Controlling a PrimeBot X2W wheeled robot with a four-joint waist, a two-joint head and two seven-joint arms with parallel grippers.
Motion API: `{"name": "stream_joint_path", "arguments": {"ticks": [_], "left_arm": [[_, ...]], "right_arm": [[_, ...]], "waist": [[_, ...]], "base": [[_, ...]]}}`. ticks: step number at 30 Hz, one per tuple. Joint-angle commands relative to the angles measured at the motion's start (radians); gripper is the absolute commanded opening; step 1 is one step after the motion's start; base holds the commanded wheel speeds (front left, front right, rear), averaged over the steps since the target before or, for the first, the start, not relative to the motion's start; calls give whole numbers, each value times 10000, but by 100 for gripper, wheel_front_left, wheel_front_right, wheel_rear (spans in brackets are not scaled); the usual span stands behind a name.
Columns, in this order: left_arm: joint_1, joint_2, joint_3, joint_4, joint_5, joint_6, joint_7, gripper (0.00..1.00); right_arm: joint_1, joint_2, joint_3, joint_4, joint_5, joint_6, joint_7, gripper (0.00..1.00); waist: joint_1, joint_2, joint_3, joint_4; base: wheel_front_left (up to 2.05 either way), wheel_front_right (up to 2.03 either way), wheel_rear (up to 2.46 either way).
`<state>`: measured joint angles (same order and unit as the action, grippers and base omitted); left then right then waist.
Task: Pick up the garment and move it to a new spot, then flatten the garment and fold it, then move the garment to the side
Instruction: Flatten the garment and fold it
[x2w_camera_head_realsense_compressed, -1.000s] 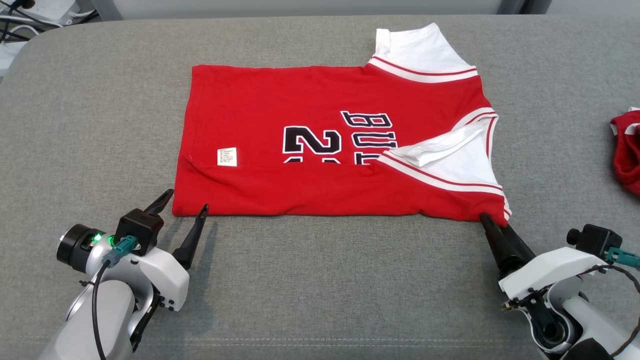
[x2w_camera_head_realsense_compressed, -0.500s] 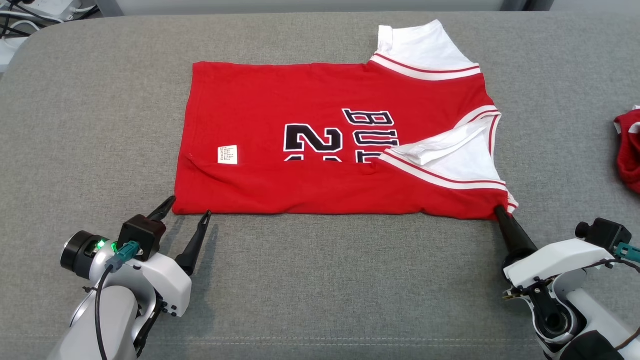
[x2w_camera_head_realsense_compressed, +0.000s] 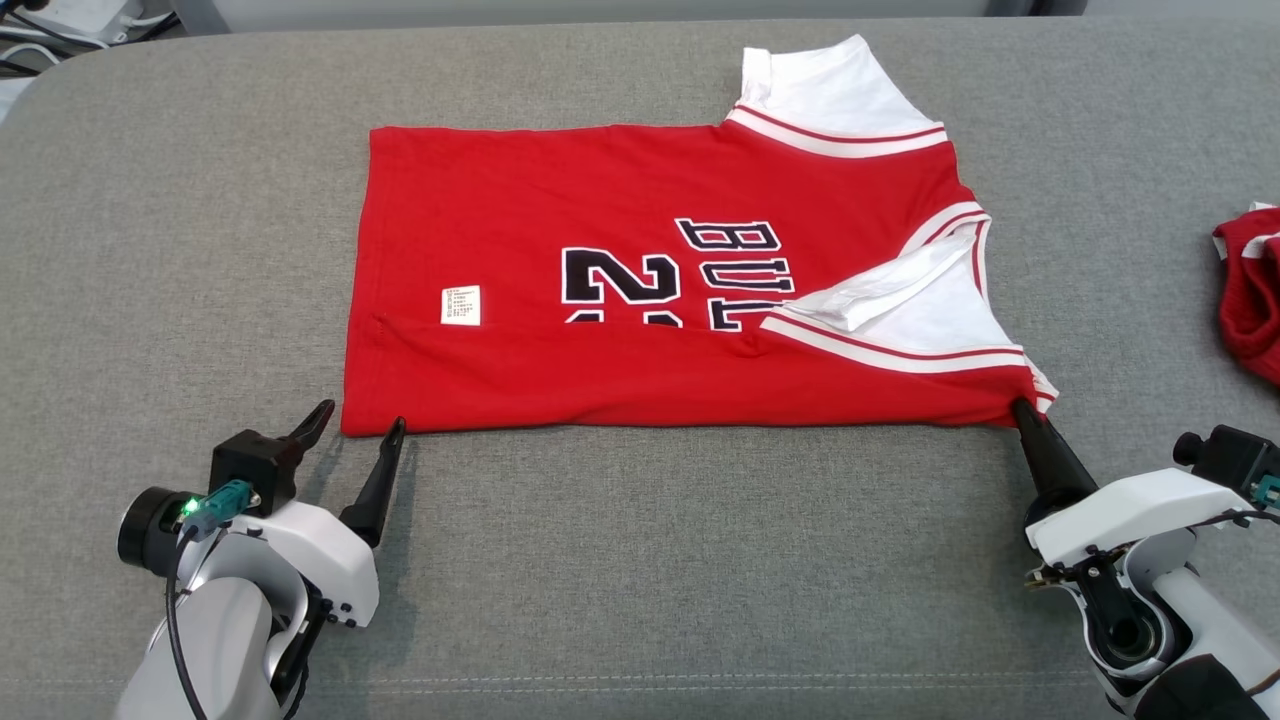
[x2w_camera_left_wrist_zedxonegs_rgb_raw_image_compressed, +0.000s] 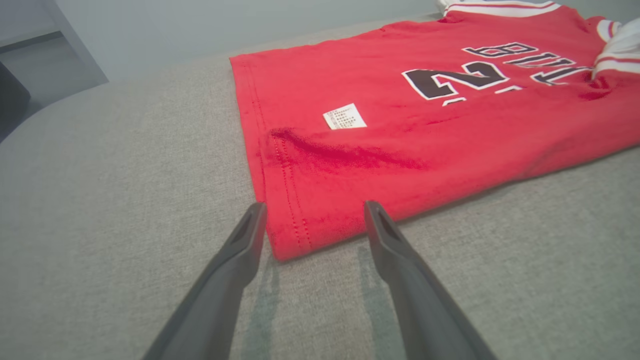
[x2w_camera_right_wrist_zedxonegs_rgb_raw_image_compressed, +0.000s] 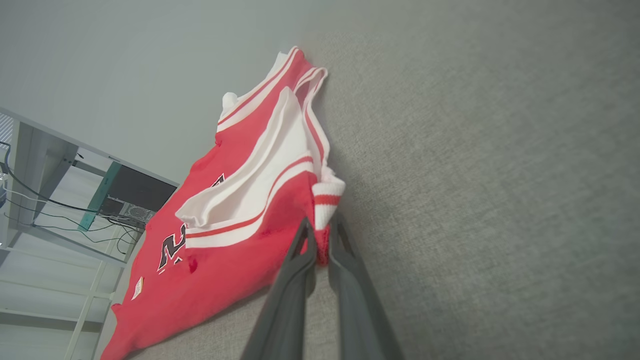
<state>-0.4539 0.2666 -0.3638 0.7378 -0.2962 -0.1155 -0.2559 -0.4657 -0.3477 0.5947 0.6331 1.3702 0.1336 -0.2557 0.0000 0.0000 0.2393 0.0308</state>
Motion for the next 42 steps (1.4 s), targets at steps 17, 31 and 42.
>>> {"name": "stream_joint_path", "arguments": {"ticks": [17, 31, 42], "left_arm": [[-511, -776, 1647, 976, -2102, -147, -59, 49], [-696, -275, 964, 1283, -3199, -150, -59, 0], [-412, -19, 567, 1814, -3235, -151, -59, 0]], "right_arm": [[-177, -133, 267, -238, -293, -29, -60, 0], [-302, -195, 342, -286, -346, -29, -60, 0], [-66, -446, 820, -257, -54, -29, 56, 0]], "waist": [[0, 0, 311, -247], [0, 0, 359, -300], [0, 0, -384, -277]], "base": [[0, 0, 0], [0, 0, 0], [0, 0, 0]]}}
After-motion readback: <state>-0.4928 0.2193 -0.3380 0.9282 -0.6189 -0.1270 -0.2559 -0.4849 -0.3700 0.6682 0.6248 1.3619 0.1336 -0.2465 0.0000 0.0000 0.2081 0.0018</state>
